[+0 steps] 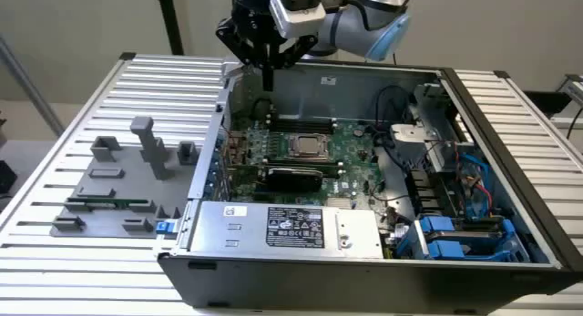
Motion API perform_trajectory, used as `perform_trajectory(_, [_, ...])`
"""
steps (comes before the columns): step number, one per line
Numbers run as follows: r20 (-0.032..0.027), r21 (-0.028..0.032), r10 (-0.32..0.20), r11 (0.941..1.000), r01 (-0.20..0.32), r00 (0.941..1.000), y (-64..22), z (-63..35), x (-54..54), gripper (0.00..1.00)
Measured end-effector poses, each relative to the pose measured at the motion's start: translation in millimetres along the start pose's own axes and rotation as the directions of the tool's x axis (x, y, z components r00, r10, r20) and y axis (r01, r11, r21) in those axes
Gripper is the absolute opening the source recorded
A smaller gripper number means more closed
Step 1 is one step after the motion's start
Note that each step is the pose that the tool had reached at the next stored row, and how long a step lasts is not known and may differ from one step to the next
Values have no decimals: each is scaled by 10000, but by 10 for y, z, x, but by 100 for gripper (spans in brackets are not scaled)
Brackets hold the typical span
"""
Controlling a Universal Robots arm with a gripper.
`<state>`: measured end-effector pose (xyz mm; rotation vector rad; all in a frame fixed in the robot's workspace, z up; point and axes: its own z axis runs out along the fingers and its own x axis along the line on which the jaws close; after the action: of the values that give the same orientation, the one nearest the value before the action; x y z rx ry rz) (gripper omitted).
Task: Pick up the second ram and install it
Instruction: 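Reach for the second ram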
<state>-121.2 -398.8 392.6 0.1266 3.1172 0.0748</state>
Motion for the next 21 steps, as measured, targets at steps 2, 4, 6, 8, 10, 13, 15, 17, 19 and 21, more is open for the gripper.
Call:
perform_trajectory(2, [0, 0, 1, 10000, -1, 10000, 0, 0, 0, 11])
perform_trajectory(4, [0, 0, 2, 10000, -2, 10000, 0, 0, 0, 11])
perform_trajectory(6, [0, -1, 3, 10000, -3, 10000, 0, 0, 0, 11])
perform_trajectory(8, [0, 0, 3, 10000, -3, 10000, 0, 0, 0, 11])
perform_trajectory(10, [0, 0, 4, 10000, -4, 10000, 0, 0, 0, 11])
perform_trajectory(13, [-1, 4, 8, 10000, -8, 10000, -13, -3, 6, 11])
perform_trajectory(15, [0, -1, 7, 10000, -7, 10000, -70, -3, 40, 11])
perform_trajectory(17, [0, 1, 8, 10000, -8, 10000, -138, -5, 84, 11])
perform_trajectory(19, [0, 1, 9, 10000, -9, 10000, -196, -6, 141, 11])
perform_trajectory(21, [1, 1, 9, 10000, -9, 10000, -238, -4, 223, 11])
